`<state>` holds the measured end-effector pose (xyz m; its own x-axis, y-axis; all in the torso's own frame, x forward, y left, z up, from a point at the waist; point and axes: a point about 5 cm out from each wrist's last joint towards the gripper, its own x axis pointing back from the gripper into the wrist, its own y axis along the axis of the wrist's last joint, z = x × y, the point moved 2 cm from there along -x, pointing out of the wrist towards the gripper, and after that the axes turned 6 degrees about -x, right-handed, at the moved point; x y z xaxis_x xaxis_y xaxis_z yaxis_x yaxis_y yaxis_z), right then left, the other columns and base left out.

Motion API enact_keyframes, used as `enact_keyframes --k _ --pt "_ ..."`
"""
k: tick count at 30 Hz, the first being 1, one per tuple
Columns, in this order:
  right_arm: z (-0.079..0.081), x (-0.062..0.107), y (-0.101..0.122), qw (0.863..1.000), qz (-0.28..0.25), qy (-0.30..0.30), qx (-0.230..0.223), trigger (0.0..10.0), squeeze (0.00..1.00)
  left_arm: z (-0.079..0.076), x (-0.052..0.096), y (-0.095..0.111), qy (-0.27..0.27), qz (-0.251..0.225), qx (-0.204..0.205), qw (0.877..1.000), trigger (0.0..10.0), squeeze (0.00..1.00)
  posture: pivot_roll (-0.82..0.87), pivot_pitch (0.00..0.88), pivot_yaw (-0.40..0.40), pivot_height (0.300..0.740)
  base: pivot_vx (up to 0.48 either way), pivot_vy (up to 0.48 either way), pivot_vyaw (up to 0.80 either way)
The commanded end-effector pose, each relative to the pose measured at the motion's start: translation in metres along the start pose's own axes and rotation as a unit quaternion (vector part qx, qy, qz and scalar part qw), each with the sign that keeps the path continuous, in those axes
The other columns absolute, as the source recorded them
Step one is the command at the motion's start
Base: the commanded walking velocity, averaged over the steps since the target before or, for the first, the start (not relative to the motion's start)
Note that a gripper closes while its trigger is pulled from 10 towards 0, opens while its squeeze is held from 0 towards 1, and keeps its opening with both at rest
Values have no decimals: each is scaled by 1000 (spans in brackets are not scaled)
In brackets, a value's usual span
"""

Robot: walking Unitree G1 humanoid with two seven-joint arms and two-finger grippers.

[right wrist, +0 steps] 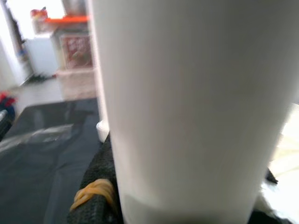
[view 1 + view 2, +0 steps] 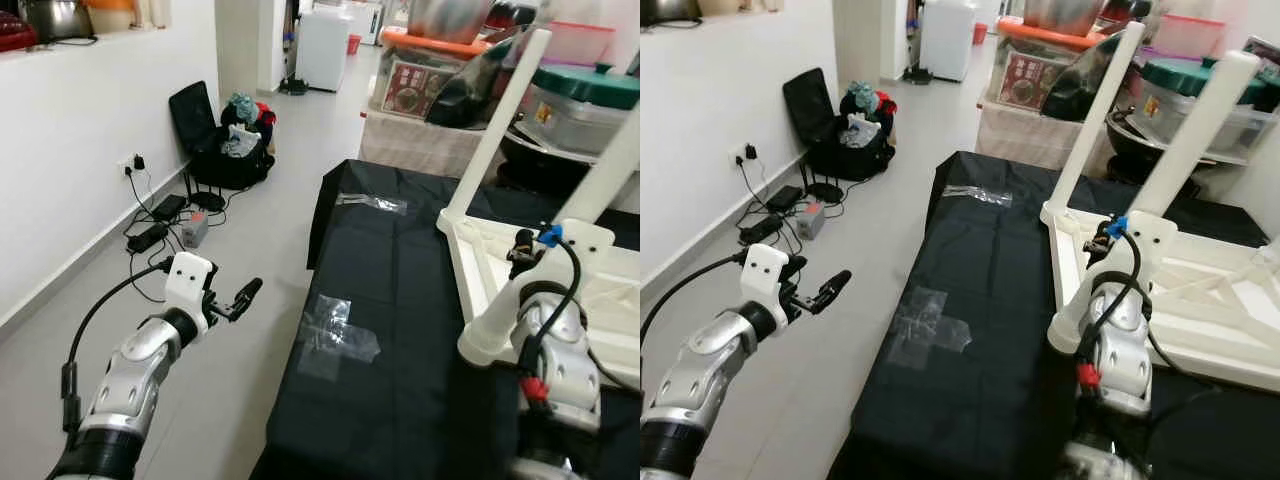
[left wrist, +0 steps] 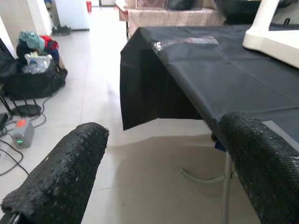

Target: Building children table

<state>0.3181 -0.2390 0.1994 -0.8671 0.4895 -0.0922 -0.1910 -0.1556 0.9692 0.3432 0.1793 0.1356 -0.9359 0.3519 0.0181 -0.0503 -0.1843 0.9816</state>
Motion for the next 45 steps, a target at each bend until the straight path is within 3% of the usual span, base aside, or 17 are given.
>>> enact_keyframes --k 1,2,4,5,9,10,12,13,17,21,28,29,32,33,36,42,45 --pt "19 12 -23 998 53 38 8 2706 0 -6 -3 0 -14 5 1 1000 10000 0 62 0 -108 740 0 0 0" --pt "31 17 -23 996 54 66 8 5647 0 -5 -5 0 -15 4 0 1000 10000 0 62 0 -108 740 0 0 0" --pt "37 15 -17 996 43 80 14 6235 0 -3 -6 2 -12 2 0 1000 10000 0 62 0 -112 740 0 0 0" --pt "41 11 -11 995 35 95 24 10000 0 0 -6 3 -11 1 0 1000 10000 0 62 0 -113 740 0 0 0" --pt "41 7 3 996 4 86 20 10000 0 2 -4 2 -9 2 2 1000 10000 0 58 0 -113 740 0 0 0" --pt "42 5 13 995 -6 98 27 10000 745 1 -2 -1 -10 6 4 1000 10000 0 60 0 -117 740 0 0 0" --pt "44 5 17 993 -6 117 33 10000 745 1 -1 -2 -10 7 5 1000 10000 0 60 0 -117 740 0 0 0" --pt "45 5 21 992 -12 124 33 10000 0 1 -1 -2 -10 8 5 1000 10000 0 60 0 -119 740 0 0 0" --pt "46 4 29 986 -30 158 40 10000 0 1 -1 -1 -9 8 5 1000 10000 0 60 0 -119 740 0 0 0" --pt "38 -5 15 913 -5 393 111 10000 0 -3 -3 -2 -10 7 3 1000 10000 0 66 0 -121 740 0 0 0" --pt "24 -10 -17 869 77 466 150 10000 0 -5 -3 -2 -10 5 1 1000 10000 0 79 0 -126 740 0 0 0" --pt "25 -7 -21 858 92 485 145 7804 0 -5 -2 -2 -10 4 1 1000 10000 0 81 0 -125 740 0 0 0" --pt "27 -5 -25 846 105 504 138 6863 0 -5 -2 -2 -10 4 1 1000 10000 0 82 0 -125 740 0 0 0" --pt "27 -7 -25 852 110 496 127 0 0 -6 -2 -2 -10 5 1 1000 10000 0 85 0 -128 740 0 0 0" --pt "24 -15 -30 863 119 470 138 0 0 -5 -2 -2 -9 5 0 1000 10000 0 89 0 -129 740 0 0 0" --pt "-12 -44 -38 975 121 166 88 0 0 -2 -3 0 -10 6 -1 1000 10000 0 74 0 -116 740 0 0 0" --pt "-22 -39 -38 987 112 94 62 0 0 -3 -3 -1 -12 7 -1 1000 10000 0 74 0 -116 740 0 0 0"
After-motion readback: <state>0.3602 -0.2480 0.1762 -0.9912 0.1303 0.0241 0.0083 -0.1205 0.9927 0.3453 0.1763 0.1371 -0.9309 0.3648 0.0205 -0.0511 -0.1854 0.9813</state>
